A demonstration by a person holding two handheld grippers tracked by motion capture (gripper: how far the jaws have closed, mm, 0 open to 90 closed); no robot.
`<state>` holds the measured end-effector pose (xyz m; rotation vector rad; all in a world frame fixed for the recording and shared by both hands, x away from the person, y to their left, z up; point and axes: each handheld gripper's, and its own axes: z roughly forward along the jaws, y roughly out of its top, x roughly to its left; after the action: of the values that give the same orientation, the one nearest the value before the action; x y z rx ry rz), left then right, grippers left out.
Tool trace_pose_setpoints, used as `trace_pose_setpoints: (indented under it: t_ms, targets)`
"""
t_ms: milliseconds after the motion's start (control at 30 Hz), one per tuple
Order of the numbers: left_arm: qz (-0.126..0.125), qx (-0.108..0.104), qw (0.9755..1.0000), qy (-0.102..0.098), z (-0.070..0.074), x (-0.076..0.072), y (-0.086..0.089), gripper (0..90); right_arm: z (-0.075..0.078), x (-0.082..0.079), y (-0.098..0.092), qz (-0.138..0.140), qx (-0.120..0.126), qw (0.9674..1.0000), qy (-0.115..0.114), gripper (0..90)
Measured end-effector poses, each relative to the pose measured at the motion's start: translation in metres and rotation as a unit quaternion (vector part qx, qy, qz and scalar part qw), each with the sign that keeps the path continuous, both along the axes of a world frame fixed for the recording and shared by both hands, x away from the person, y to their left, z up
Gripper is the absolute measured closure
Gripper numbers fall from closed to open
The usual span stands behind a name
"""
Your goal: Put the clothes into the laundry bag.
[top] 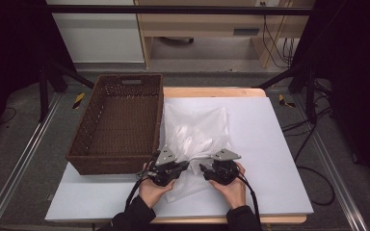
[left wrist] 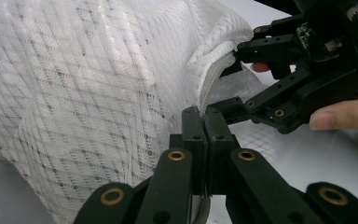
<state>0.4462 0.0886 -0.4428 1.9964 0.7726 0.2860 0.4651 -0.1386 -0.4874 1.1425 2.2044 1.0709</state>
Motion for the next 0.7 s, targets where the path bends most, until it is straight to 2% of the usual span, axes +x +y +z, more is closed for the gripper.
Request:
trace_pose_setpoints:
  t_ms: [67, 100, 200, 267, 300, 367, 400, 533, 600, 667, 700]
  targets:
    - [-0.003, 0.003, 1.0, 0.0, -0.001, 0.0, -0.001, 88.9, -0.001, 0.003, 0.0, -0.002, 0.003, 1.0, 0.008, 32.4]
    - [-0.004, 0.003, 1.0, -0.001, -0.001, 0.0, -0.001, 88.9, -0.001, 0.004, 0.001, 0.0, 0.001, 1.0, 0.007, 36.0]
    - [-0.004, 0.001, 1.0, -0.001, 0.0, 0.0, -0.001, 88.9, -0.001, 0.005, 0.005, 0.016, 0.005, 0.9998, 0.011, 53.6]
    - [-0.002, -0.001, 1.0, -0.001, 0.001, 0.0, 0.0, 89.0, 0.0, 0.005, 0.007, 0.013, -0.015, 0.9998, 0.003, 66.9]
    - [-0.002, -0.001, 1.0, -0.001, 0.001, 0.0, 0.0, 88.9, 0.001, 0.004, 0.007, 0.011, -0.012, 0.9999, 0.005, 76.1]
    - [-0.002, -0.003, 1.0, -0.002, 0.002, 0.0, 0.0, 88.9, 0.003, 0.003, 0.005, 0.012, 0.0, 0.9999, 0.003, 86.1]
    - [-0.003, -0.004, 1.0, -0.003, 0.002, -0.001, -0.001, 88.9, 0.005, 0.002, 0.004, 0.017, 0.009, 0.9998, 0.008, 88.3]
    - [-0.006, -0.011, 0.9999, -0.004, 0.005, -0.003, -0.002, 88.9, 0.013, -0.004, 0.003, 0.038, 0.041, 0.9984, -0.004, 90.0]
    - [-0.014, -0.019, 0.9997, -0.004, 0.008, -0.005, -0.002, 89.0, 0.018, -0.006, 0.004, 0.036, 0.058, 0.9975, -0.017, 90.0]
    - [-0.021, -0.022, 0.9995, -0.012, 0.013, -0.009, -0.004, 89.0, 0.024, -0.004, 0.008, 0.03, 0.079, 0.9959, -0.034, 90.0]
    - [-0.025, -0.025, 0.9993, -0.014, 0.015, -0.011, -0.005, 89.0, 0.025, -0.002, 0.01, 0.026, 0.081, 0.9957, -0.038, 90.0]
